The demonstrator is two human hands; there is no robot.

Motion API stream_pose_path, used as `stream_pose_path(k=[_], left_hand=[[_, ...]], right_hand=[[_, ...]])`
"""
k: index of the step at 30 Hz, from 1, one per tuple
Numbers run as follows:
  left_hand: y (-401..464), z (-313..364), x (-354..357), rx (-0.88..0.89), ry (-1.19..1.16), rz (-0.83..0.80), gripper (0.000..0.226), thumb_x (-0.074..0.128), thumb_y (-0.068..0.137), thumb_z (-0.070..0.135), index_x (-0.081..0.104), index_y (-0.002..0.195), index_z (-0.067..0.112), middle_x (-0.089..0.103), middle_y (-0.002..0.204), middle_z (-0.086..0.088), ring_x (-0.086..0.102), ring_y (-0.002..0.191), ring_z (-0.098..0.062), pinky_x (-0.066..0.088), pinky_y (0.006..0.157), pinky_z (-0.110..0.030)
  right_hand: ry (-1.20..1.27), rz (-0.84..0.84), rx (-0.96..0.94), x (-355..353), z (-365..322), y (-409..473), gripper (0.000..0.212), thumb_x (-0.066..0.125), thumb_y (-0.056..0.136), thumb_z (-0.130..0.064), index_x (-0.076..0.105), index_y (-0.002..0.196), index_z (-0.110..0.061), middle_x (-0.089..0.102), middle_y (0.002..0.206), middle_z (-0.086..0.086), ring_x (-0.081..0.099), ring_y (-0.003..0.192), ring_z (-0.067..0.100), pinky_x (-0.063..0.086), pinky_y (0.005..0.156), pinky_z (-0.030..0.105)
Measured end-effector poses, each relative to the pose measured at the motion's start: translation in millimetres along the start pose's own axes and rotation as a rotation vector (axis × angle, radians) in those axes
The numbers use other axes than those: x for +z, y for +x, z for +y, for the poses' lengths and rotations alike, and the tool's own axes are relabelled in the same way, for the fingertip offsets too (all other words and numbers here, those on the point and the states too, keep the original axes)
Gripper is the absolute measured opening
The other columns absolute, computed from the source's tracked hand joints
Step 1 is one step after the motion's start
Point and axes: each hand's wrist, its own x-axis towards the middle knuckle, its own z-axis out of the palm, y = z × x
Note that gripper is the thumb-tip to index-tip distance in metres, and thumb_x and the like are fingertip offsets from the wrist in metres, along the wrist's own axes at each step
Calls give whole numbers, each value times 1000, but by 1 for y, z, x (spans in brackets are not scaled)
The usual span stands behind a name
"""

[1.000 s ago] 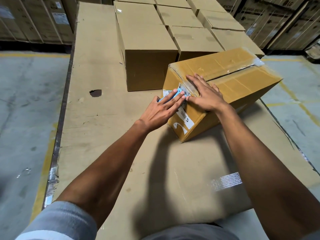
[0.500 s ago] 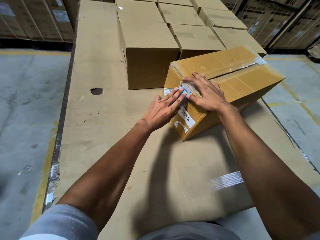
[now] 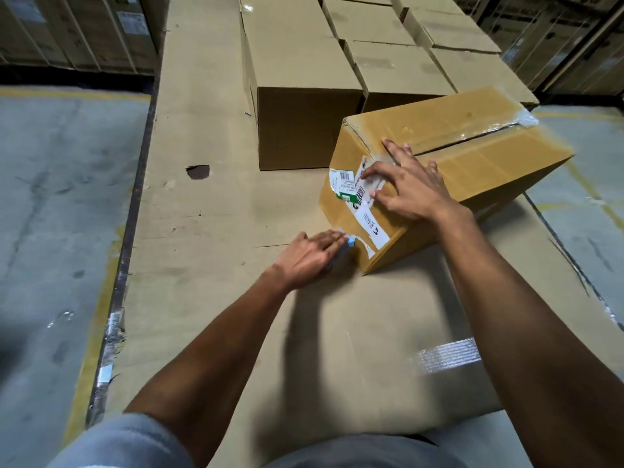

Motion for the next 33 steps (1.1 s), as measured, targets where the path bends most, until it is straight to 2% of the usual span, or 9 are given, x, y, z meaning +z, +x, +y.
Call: stream_pose_path(k=[4, 6, 8, 11, 15, 19, 25, 30, 33], left_hand=[[-11, 9, 10, -68, -32, -29, 69, 73, 97, 19, 51, 160, 6, 52, 166, -16, 57, 149, -29, 56, 80, -42], [1, 9, -2, -91, -25, 27, 68, 75, 97, 22, 52, 159, 6, 53, 166, -15, 58, 149, -30, 53, 77, -40], [16, 8, -18, -105, -26, 88, 66, 71, 101, 24, 49, 161, 6, 50, 168, -15, 54, 152, -29, 50, 78, -41], [33, 7, -41, -148, -7, 158, 65, 66, 106, 25, 43, 165, 7, 44, 173, -13, 48, 156, -28, 49, 84, -44], [44, 8, -59, -159, 20, 210, 66, 69, 106, 21, 44, 165, 8, 45, 172, -12, 47, 156, -27, 48, 84, -43], [43, 7, -59, -160, 30, 218, 66, 69, 105, 20, 44, 165, 9, 45, 172, -12, 47, 157, -28, 49, 84, -43], [34, 5, -55, -184, 35, 216, 64, 68, 106, 23, 45, 165, 8, 46, 172, -13, 47, 157, -29, 51, 87, -46], [34, 2, -59, -204, 33, 251, 62, 67, 107, 23, 47, 163, 9, 49, 170, -13, 49, 155, -28, 49, 83, -44], [35, 1, -61, -203, 44, 268, 63, 68, 105, 22, 48, 163, 8, 49, 169, -13, 50, 154, -29, 50, 83, -44]], right_hand=[[-9, 14, -4, 0, 2, 0, 74, 69, 96, -49, 30, 158, -53, 4, 179, -4, 7, 164, 35, 12, 120, 79], [20, 13, 18, 2, 3, 1, 94, 69, 94, -52, 9, 165, -47, 8, 179, -2, 9, 163, 34, 12, 121, 78], [73, 36, 80, 1, 4, 2, 99, 65, 95, -59, 1, 168, -36, 14, 178, 3, 14, 163, 32, 13, 124, 74], [113, 100, 188, 1, 0, 4, 86, 47, 102, -65, 10, 169, -27, 20, 176, 4, 24, 161, 29, 19, 128, 61], [37, 144, 201, 4, -8, 12, 78, 43, 102, -64, 24, 166, -24, 25, 175, 1, 27, 159, 29, 27, 125, 58], [-8, 185, 219, 8, -13, 18, 77, 52, 99, -60, 29, 163, -22, 31, 171, 4, 32, 155, 31, 34, 120, 60], [-62, 144, 229, 11, -18, 21, 102, 81, 82, -56, 28, 160, -18, 30, 169, 7, 31, 154, 34, 35, 118, 66], [41, 217, 248, 11, -17, 21, 74, 40, 103, -66, 32, 160, -20, 33, 170, 5, 31, 156, 31, 29, 122, 63], [0, 222, 234, 12, -17, 22, 72, 45, 103, -61, 32, 160, -20, 32, 170, 6, 31, 155, 32, 32, 120, 65]])
